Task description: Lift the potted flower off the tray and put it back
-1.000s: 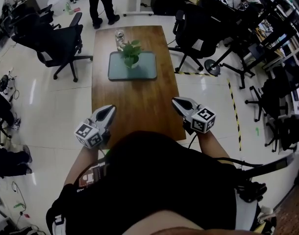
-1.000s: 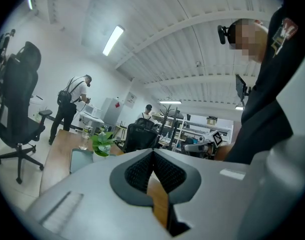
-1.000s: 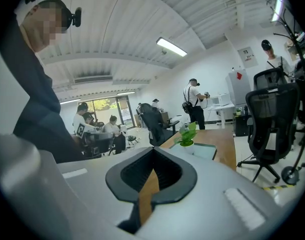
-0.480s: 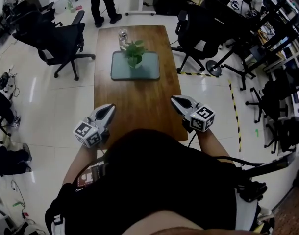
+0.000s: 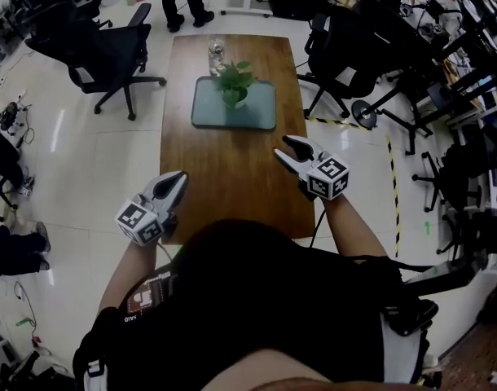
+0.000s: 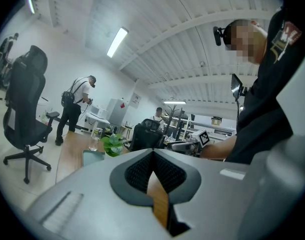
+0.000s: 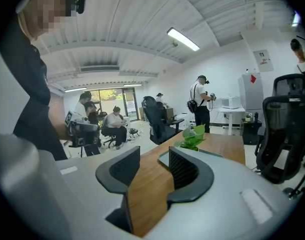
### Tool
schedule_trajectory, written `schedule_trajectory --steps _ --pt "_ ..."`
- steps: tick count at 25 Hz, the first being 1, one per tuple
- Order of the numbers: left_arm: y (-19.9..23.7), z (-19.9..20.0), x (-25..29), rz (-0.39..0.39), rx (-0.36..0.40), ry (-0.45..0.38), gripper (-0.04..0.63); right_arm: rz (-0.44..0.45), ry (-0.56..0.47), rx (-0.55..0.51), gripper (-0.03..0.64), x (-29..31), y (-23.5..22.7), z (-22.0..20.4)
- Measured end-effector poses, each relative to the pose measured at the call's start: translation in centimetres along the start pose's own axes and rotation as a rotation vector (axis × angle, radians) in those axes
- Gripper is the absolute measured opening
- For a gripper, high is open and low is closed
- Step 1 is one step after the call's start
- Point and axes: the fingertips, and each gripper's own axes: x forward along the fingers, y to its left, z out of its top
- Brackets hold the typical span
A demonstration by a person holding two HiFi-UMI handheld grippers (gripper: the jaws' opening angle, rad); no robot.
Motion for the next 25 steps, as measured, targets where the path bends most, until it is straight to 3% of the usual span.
schedule_trajectory --steps 12,20,25 --pt "4.1 -3.2 1.4 0.011 -0.013 0.1 -0.002 -0.044 0.113 -0.074 0.484 13.3 -10.1 -4.0" --pt "8.5 -5.7 3.6 -0.025 -0.047 0.096 -0.002 -0.066 0.179 -0.115 0.599 22.0 -15.8 -7.2" --pt "9.9 -7.6 4.0 -0.025 -0.044 0.107 -0.002 -0.061 0.236 -0.157 0.601 26.5 -18.0 -9.0"
